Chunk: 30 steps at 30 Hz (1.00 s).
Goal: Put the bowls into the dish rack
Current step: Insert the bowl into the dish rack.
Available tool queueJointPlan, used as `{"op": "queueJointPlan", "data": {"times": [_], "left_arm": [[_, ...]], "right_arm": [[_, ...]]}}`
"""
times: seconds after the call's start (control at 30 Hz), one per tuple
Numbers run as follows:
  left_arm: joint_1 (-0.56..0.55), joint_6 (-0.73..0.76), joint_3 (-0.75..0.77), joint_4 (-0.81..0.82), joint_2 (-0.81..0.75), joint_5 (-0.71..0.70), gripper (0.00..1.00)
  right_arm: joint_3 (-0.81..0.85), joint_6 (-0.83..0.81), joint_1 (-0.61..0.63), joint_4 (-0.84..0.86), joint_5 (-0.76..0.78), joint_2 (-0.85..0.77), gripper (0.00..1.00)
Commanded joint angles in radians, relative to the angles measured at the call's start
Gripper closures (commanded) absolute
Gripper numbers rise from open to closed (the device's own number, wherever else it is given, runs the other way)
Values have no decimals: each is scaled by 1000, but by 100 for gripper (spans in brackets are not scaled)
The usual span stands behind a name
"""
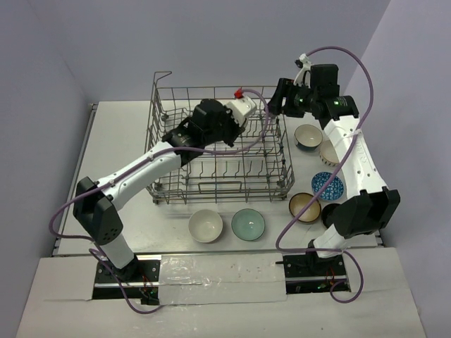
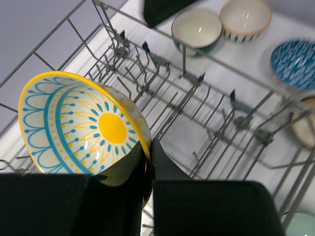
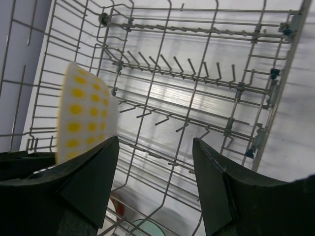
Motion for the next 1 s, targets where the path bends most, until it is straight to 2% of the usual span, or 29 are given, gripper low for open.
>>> {"op": "queueJointPlan", "data": {"times": [0.0, 0.07, 0.17, 0.3, 0.47, 0.63, 0.73, 0.97], "left_arm": [[54, -199, 56, 106, -41, 115, 100], [93, -284, 33, 170, -55, 155, 100], [139, -512, -22, 327, -66, 235, 100], [165, -681, -54, 507, -16, 311, 100], [179, -877, -71, 796, 67, 356, 100], [183, -997, -33, 933, 201, 327, 100], [183, -1056, -27, 1032, 264, 309, 100], [200, -1146, 82, 1117, 421, 313, 100]], "right_arm": [[-18, 12, -21, 36, 35, -68, 31], [-70, 16, -24, 51, 69, -90, 31], [-154, 53, -26, 105, 101, -142, 31], [-327, 117, -27, 263, 126, -278, 29], [-502, 150, -27, 326, 196, -390, 28], [-611, 179, -27, 371, 274, -508, 28], [-619, 178, -27, 364, 325, -553, 26], [-638, 185, -27, 366, 296, -584, 25]]}}
